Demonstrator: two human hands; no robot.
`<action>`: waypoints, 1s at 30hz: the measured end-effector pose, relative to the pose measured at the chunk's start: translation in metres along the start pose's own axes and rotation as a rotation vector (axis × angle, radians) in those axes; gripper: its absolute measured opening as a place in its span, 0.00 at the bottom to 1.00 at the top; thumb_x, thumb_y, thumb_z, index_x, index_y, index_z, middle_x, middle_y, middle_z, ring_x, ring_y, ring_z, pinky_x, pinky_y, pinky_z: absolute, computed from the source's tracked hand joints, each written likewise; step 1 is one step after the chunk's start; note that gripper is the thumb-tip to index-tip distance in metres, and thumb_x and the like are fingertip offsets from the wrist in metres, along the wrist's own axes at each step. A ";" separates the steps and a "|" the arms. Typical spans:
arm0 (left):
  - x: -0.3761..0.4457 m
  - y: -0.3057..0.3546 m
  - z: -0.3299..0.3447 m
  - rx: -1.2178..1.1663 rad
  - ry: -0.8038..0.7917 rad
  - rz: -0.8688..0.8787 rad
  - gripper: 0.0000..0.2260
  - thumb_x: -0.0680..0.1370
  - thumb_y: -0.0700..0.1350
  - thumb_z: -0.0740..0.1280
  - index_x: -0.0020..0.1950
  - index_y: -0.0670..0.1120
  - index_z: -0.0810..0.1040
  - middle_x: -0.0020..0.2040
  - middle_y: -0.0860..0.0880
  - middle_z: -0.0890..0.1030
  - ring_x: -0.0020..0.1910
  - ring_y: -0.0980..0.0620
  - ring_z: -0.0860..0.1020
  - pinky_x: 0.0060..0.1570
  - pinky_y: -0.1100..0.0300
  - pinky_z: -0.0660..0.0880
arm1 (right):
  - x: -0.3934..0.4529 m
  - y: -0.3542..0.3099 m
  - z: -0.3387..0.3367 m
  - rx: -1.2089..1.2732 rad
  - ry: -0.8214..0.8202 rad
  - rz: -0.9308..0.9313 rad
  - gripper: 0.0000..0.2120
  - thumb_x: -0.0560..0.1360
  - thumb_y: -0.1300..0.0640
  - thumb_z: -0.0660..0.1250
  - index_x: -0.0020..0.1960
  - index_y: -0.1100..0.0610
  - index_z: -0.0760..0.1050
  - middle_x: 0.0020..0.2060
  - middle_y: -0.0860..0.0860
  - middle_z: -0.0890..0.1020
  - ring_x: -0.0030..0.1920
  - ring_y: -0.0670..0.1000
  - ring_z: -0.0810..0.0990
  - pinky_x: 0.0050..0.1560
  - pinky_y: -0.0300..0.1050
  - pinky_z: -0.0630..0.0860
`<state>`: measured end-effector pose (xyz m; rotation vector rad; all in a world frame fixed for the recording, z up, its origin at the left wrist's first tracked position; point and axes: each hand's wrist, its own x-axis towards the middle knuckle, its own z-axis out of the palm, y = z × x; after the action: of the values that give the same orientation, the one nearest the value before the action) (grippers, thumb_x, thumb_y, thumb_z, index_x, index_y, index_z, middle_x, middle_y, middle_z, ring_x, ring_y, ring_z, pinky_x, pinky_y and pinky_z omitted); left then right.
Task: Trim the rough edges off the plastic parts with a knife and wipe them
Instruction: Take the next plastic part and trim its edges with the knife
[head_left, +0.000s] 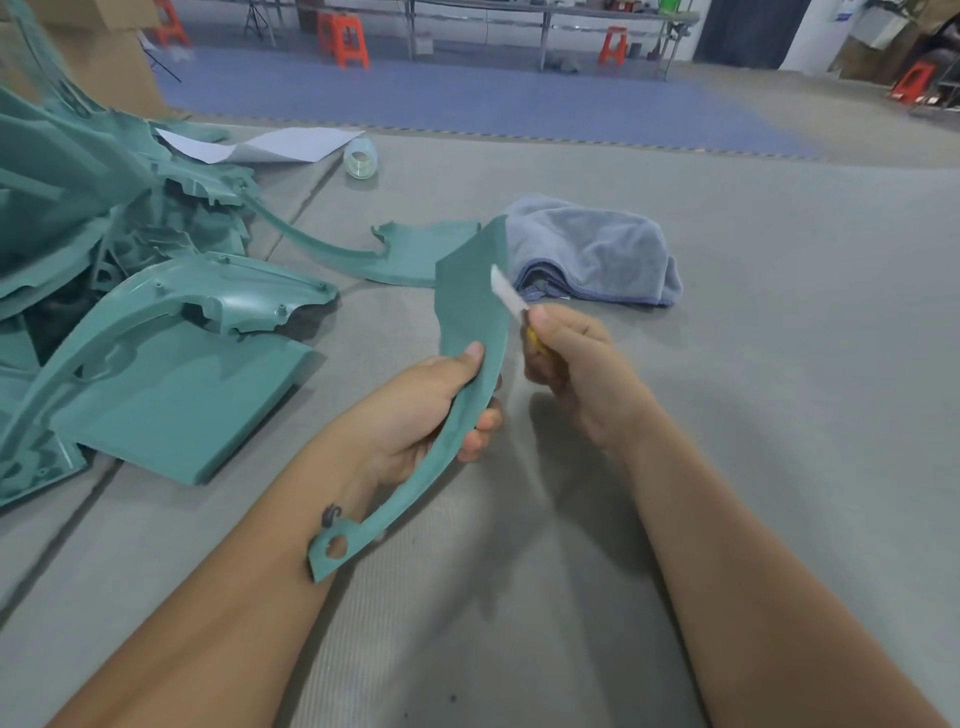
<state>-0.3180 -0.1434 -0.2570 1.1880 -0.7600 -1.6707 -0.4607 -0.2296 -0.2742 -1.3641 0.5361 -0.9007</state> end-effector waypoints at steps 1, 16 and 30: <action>0.000 -0.001 0.001 0.021 -0.016 -0.011 0.16 0.83 0.54 0.53 0.44 0.43 0.67 0.26 0.47 0.70 0.19 0.54 0.66 0.18 0.66 0.66 | 0.002 -0.002 -0.004 0.017 0.039 -0.007 0.17 0.81 0.61 0.57 0.33 0.55 0.64 0.26 0.47 0.62 0.27 0.45 0.57 0.34 0.46 0.52; 0.002 0.001 0.001 -0.138 -0.141 0.012 0.14 0.83 0.53 0.53 0.43 0.46 0.68 0.26 0.50 0.68 0.19 0.57 0.64 0.19 0.68 0.63 | -0.001 -0.002 -0.007 -0.008 -0.162 0.032 0.16 0.78 0.56 0.61 0.31 0.53 0.68 0.27 0.48 0.62 0.28 0.47 0.57 0.33 0.44 0.53; -0.001 -0.010 0.006 0.049 -0.191 -0.057 0.12 0.83 0.50 0.52 0.46 0.44 0.65 0.27 0.46 0.70 0.19 0.53 0.66 0.20 0.66 0.67 | 0.007 -0.008 -0.030 0.141 0.041 -0.057 0.17 0.78 0.55 0.59 0.30 0.50 0.69 0.27 0.46 0.63 0.29 0.46 0.56 0.34 0.43 0.53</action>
<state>-0.3266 -0.1384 -0.2630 1.1031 -0.8957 -1.8408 -0.4815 -0.2530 -0.2704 -1.2406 0.4573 -0.9963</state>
